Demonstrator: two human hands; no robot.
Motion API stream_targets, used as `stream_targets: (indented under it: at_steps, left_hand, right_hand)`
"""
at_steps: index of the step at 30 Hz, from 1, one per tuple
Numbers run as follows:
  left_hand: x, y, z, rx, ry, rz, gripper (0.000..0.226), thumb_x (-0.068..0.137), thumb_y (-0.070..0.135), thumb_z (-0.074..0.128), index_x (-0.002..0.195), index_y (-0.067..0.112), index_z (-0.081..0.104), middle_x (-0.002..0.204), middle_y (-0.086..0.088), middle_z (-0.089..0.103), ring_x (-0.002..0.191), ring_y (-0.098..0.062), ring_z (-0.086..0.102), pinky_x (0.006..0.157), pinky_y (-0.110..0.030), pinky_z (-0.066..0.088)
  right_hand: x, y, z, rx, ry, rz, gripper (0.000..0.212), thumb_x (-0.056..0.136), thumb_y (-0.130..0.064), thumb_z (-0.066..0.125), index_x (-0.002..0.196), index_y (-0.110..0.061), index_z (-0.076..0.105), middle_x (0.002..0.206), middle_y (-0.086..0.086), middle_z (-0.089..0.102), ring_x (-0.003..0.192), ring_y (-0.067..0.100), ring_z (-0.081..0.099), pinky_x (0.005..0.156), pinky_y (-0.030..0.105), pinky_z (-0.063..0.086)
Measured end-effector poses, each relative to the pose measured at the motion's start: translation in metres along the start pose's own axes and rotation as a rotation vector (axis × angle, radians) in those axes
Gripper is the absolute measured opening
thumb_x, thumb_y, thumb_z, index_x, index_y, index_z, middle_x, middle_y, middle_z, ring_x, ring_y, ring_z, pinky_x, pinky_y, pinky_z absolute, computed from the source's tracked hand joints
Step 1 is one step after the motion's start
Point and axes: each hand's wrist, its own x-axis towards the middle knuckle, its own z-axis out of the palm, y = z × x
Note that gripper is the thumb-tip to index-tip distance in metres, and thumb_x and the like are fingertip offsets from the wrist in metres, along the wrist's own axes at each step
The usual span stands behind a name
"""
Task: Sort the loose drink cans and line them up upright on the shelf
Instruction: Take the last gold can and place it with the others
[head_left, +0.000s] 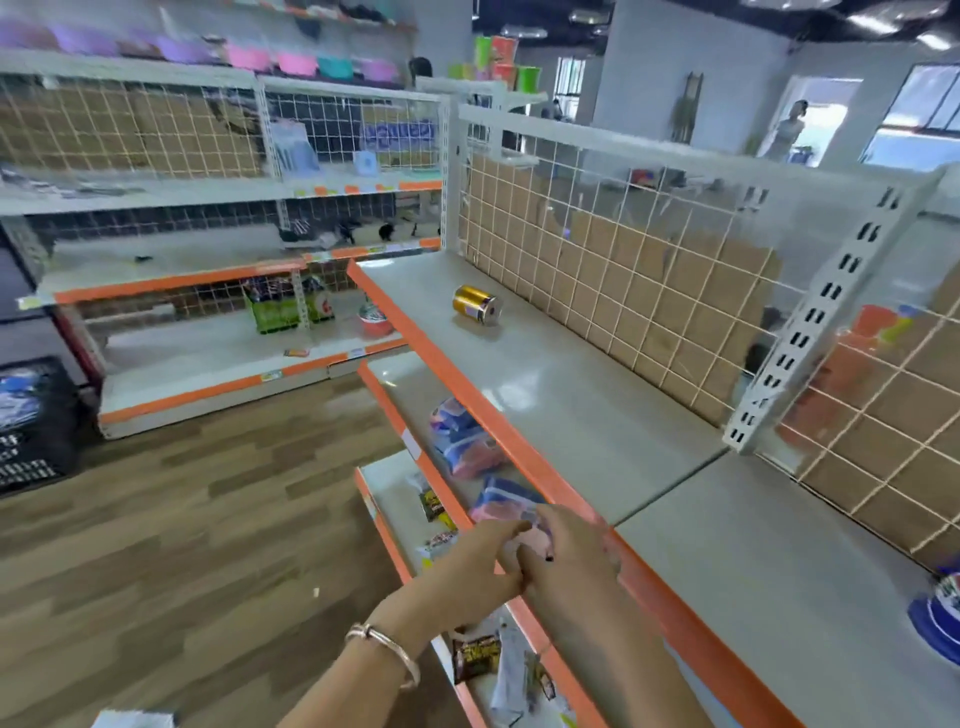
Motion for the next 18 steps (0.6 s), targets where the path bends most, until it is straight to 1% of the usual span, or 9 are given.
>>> stream_targets:
  at_steps: [3, 6, 7, 9, 10, 12, 14, 16, 18]
  left_hand:
    - [0.039, -0.002, -0.022, -0.02, 0.027, -0.015, 0.042, 0.088, 0.011, 0.052, 0.129, 0.014, 0.05, 0.119, 0.004, 0.054, 0.111, -0.011, 0.051, 0.092, -0.015, 0.04]
    - [0.075, -0.011, -0.036, -0.036, 0.097, -0.043, 0.044, 0.089, 0.01, 0.056, 0.131, 0.019, 0.047, 0.112, 0.012, 0.048, 0.098, -0.001, 0.052, 0.079, 0.0, 0.035]
    - [0.086, -0.015, -0.038, -0.048, 0.127, -0.053, 0.044, 0.089, 0.008, 0.056, 0.131, 0.019, 0.047, 0.111, 0.012, 0.048, 0.096, -0.003, 0.056, 0.077, 0.0, 0.034]
    - [0.107, -0.025, -0.041, -0.064, 0.182, -0.082, 0.045, 0.088, 0.01, 0.059, 0.131, 0.019, 0.048, 0.112, 0.011, 0.048, 0.112, -0.011, 0.055, 0.085, -0.006, 0.033]
    - [0.115, -0.029, -0.043, -0.061, 0.205, -0.095, 0.046, 0.088, 0.011, 0.06, 0.131, 0.019, 0.048, 0.113, 0.011, 0.048, 0.117, -0.011, 0.051, 0.088, -0.006, 0.03]
    - [0.134, -0.035, -0.051, -0.058, 0.25, -0.101, 0.045, 0.088, 0.01, 0.059, 0.131, 0.017, 0.049, 0.113, 0.01, 0.047, 0.112, -0.005, 0.046, 0.088, -0.005, 0.027]
    - [0.156, -0.04, -0.061, -0.051, 0.293, -0.099, 0.044, 0.089, 0.009, 0.056, 0.131, 0.016, 0.049, 0.114, 0.008, 0.046, 0.107, -0.003, 0.044, 0.086, -0.004, 0.026]
    - [0.178, -0.049, -0.07, -0.063, 0.295, -0.116, 0.044, 0.089, 0.011, 0.055, 0.132, 0.021, 0.048, 0.121, 0.009, 0.047, 0.108, -0.005, 0.049, 0.087, -0.01, 0.032]
    - [0.199, -0.059, -0.079, -0.055, 0.288, -0.125, 0.045, 0.089, 0.014, 0.055, 0.131, 0.026, 0.048, 0.121, 0.013, 0.046, 0.112, -0.008, 0.05, 0.09, -0.016, 0.036]
  right_hand:
    - [0.047, -0.009, -0.004, -0.063, -0.027, -0.046, 0.039, 0.08, -0.038, 0.053, 0.118, -0.03, 0.059, 0.116, -0.006, 0.061, 0.114, 0.018, 0.056, 0.095, 0.029, 0.041]
    - [0.092, -0.01, -0.007, -0.083, -0.027, -0.088, 0.038, 0.082, -0.036, 0.055, 0.118, -0.028, 0.059, 0.115, -0.005, 0.062, 0.114, 0.019, 0.056, 0.094, 0.032, 0.044]
    - [0.106, -0.011, -0.009, -0.104, -0.017, -0.11, 0.038, 0.083, -0.032, 0.057, 0.121, -0.028, 0.059, 0.117, -0.004, 0.062, 0.116, 0.018, 0.055, 0.093, 0.031, 0.044]
    - [0.128, -0.016, -0.014, -0.143, -0.023, -0.117, 0.041, 0.085, -0.031, 0.057, 0.126, -0.031, 0.057, 0.124, -0.005, 0.06, 0.121, 0.017, 0.052, 0.094, 0.029, 0.04]
    - [0.135, -0.017, -0.015, -0.153, -0.05, -0.096, 0.044, 0.084, -0.036, 0.055, 0.127, -0.03, 0.056, 0.127, -0.004, 0.057, 0.124, 0.017, 0.049, 0.096, 0.028, 0.039]
    - [0.15, -0.018, -0.014, -0.201, -0.133, -0.066, 0.064, 0.075, -0.051, 0.041, 0.134, -0.029, 0.05, 0.138, -0.003, 0.049, 0.133, 0.015, 0.039, 0.103, 0.028, 0.032]
    - [0.169, -0.015, -0.008, -0.251, -0.183, -0.046, 0.078, 0.067, -0.052, 0.029, 0.142, -0.03, 0.039, 0.149, -0.005, 0.036, 0.14, 0.014, 0.027, 0.111, 0.031, 0.024]
    - [0.192, -0.014, -0.004, -0.247, -0.194, -0.005, 0.08, 0.067, -0.052, 0.029, 0.144, -0.03, 0.036, 0.152, -0.005, 0.029, 0.142, 0.014, 0.022, 0.114, 0.034, 0.02]
    - [0.214, -0.018, -0.002, -0.244, -0.195, 0.02, 0.073, 0.075, -0.054, 0.037, 0.144, -0.029, 0.037, 0.152, -0.005, 0.029, 0.143, 0.015, 0.022, 0.116, 0.035, 0.02]
